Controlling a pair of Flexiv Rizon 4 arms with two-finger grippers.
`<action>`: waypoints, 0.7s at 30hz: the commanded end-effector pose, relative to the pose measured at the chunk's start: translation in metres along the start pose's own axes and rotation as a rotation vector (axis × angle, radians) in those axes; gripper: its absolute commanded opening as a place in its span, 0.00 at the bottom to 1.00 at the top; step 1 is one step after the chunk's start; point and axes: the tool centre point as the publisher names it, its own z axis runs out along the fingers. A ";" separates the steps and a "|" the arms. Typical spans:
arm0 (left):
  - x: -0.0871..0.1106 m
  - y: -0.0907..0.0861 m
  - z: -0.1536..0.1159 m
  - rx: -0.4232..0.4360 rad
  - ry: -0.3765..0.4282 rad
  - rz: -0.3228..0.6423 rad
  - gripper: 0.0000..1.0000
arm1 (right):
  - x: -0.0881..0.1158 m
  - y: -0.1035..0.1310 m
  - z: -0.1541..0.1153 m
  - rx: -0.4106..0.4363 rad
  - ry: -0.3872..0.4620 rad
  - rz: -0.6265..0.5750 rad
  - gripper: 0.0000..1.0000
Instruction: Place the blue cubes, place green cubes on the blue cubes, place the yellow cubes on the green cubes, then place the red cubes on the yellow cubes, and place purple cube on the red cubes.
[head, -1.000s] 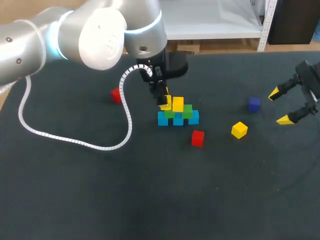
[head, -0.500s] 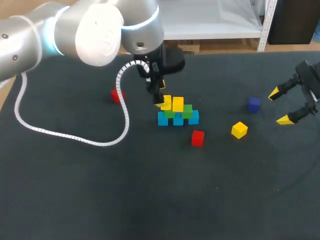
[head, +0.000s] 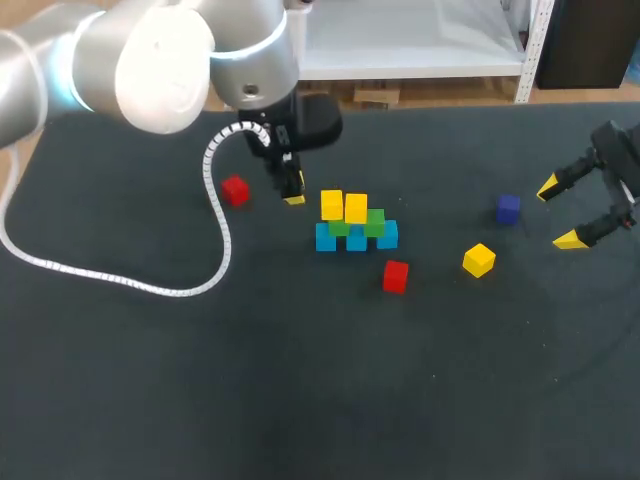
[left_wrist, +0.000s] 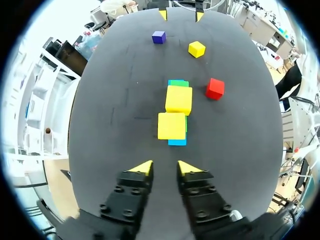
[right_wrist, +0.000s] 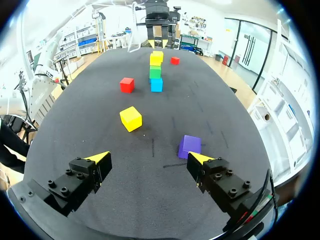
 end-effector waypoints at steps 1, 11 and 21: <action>-0.003 0.001 0.003 -0.001 -0.007 0.005 0.00 | 0.000 0.000 0.000 0.000 -0.001 0.000 1.00; -0.007 0.001 0.009 0.007 -0.017 0.022 0.00 | 0.000 0.000 0.000 0.000 -0.001 0.000 1.00; -0.013 0.000 0.011 0.015 -0.028 0.032 0.00 | 0.000 0.000 0.000 0.000 -0.001 0.000 1.00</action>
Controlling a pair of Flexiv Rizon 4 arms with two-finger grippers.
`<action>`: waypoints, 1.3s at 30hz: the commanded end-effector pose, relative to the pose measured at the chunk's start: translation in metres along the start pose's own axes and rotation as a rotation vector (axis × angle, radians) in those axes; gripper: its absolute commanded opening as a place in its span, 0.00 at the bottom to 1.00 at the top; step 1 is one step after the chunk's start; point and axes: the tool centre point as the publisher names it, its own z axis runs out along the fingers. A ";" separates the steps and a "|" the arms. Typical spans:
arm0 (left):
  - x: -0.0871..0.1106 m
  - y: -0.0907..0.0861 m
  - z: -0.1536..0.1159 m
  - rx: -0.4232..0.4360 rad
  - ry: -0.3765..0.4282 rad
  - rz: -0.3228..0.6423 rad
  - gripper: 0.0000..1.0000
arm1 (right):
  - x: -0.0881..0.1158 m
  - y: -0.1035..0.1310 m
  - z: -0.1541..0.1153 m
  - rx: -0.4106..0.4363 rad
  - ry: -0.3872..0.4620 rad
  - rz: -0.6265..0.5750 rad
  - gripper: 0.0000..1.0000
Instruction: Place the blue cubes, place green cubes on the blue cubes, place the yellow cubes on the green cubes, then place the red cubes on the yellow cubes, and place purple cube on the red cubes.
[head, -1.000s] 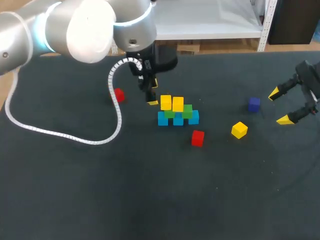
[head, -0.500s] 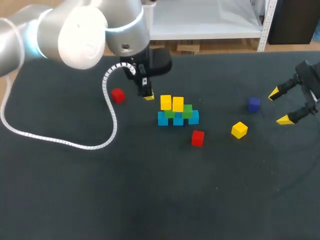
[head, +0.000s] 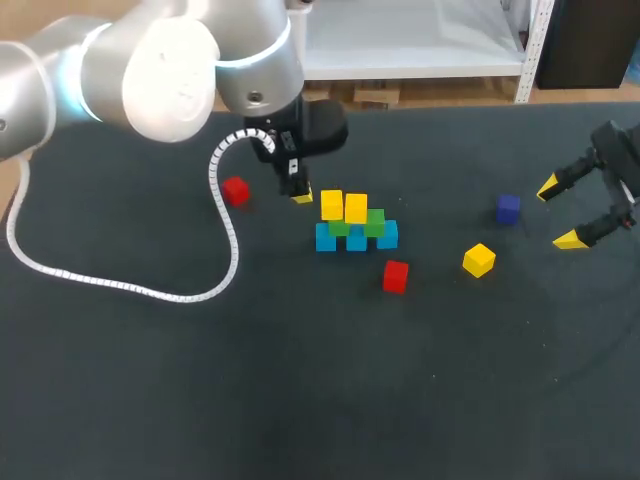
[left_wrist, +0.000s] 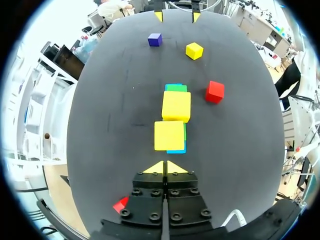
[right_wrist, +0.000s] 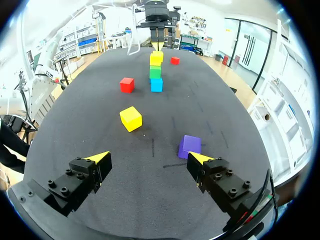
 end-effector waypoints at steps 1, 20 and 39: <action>-0.004 0.002 0.001 0.005 -0.004 0.008 0.00 | 0.000 0.000 0.000 0.000 -0.001 0.000 1.00; -0.010 0.000 0.002 0.011 -0.014 0.035 0.00 | 0.000 0.000 0.000 0.000 -0.001 0.000 1.00; -0.013 0.000 0.001 0.009 -0.020 0.044 0.00 | 0.000 0.000 0.000 0.000 -0.001 0.000 1.00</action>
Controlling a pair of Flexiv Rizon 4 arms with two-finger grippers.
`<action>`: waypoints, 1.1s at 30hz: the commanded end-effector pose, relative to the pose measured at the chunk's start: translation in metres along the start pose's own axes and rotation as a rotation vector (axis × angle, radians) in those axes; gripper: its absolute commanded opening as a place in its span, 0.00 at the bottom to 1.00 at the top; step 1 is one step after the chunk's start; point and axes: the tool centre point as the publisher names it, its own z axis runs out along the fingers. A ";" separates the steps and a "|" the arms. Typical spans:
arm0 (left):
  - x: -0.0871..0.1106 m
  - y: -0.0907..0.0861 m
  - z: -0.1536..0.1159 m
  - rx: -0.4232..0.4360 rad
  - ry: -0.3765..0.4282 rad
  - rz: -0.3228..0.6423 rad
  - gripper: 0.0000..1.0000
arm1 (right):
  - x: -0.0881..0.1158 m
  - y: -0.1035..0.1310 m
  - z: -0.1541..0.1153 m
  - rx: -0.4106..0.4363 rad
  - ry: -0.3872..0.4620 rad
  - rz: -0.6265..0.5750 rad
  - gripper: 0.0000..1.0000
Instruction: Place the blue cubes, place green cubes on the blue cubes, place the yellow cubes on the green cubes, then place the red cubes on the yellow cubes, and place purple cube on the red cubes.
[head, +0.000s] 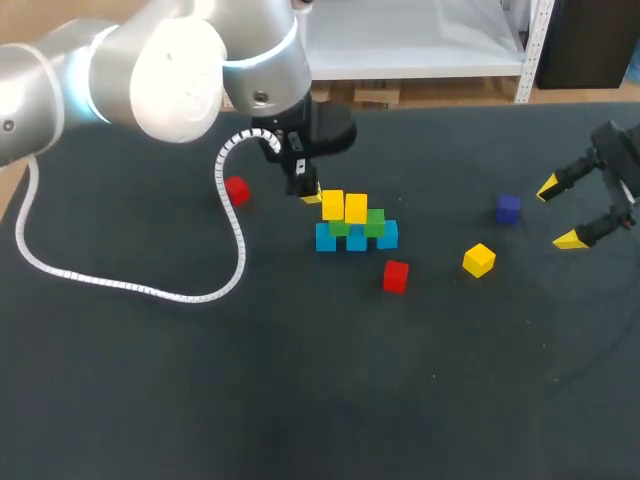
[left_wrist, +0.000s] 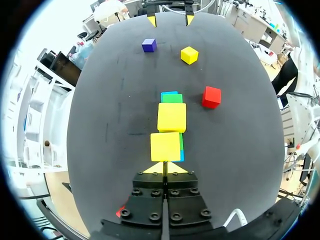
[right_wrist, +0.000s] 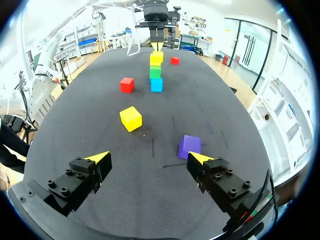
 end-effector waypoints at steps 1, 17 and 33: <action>-0.001 0.001 0.000 0.003 0.002 0.001 0.00 | 0.000 0.000 0.000 0.000 -0.001 0.000 1.00; 0.017 -0.005 -0.011 -0.007 0.012 -0.047 0.26 | 0.000 0.000 0.000 0.000 -0.001 0.000 1.00; 0.070 -0.015 -0.057 -0.007 -0.220 -0.156 1.00 | 0.000 0.000 0.000 0.000 -0.001 0.000 1.00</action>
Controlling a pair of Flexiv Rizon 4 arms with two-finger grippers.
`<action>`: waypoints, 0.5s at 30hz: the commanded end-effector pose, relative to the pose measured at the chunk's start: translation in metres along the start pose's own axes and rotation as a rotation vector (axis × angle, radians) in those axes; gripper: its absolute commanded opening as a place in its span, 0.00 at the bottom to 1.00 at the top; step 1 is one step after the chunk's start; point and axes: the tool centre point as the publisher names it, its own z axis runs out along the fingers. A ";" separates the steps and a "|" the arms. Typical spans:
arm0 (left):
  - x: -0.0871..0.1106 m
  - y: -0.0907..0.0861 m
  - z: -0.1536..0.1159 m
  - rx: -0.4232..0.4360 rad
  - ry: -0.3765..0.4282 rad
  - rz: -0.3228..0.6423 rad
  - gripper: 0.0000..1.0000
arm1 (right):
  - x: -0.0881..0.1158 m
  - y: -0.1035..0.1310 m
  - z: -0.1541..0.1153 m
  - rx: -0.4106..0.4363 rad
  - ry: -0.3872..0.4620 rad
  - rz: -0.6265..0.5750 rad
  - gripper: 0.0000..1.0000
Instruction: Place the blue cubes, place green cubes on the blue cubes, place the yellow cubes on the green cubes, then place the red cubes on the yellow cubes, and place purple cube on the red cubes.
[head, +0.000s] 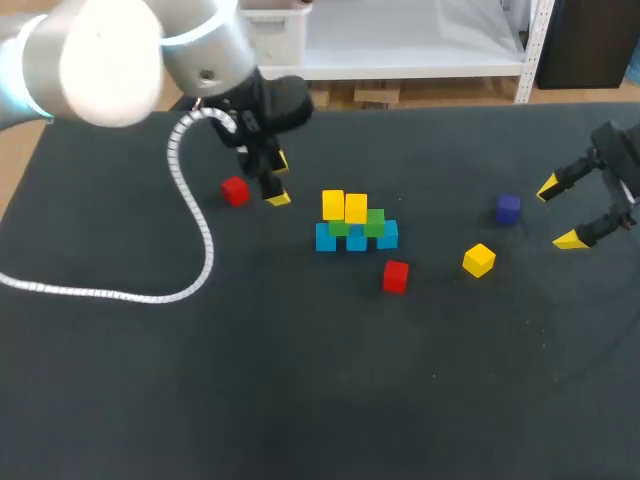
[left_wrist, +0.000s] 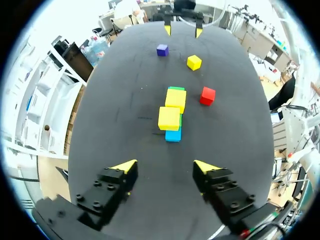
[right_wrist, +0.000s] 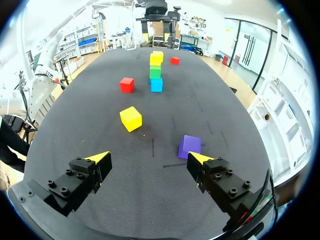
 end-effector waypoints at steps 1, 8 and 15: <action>0.035 -0.006 -0.018 -0.007 -0.153 -0.018 1.00 | 0.000 0.000 0.000 0.000 -0.001 -0.001 1.00; 0.074 -0.006 -0.048 0.024 -0.253 0.001 1.00 | 0.000 0.000 0.000 0.000 -0.001 -0.001 1.00; 0.109 -0.008 -0.074 0.032 -0.311 -0.005 1.00 | 0.000 0.000 0.000 0.000 -0.001 -0.001 1.00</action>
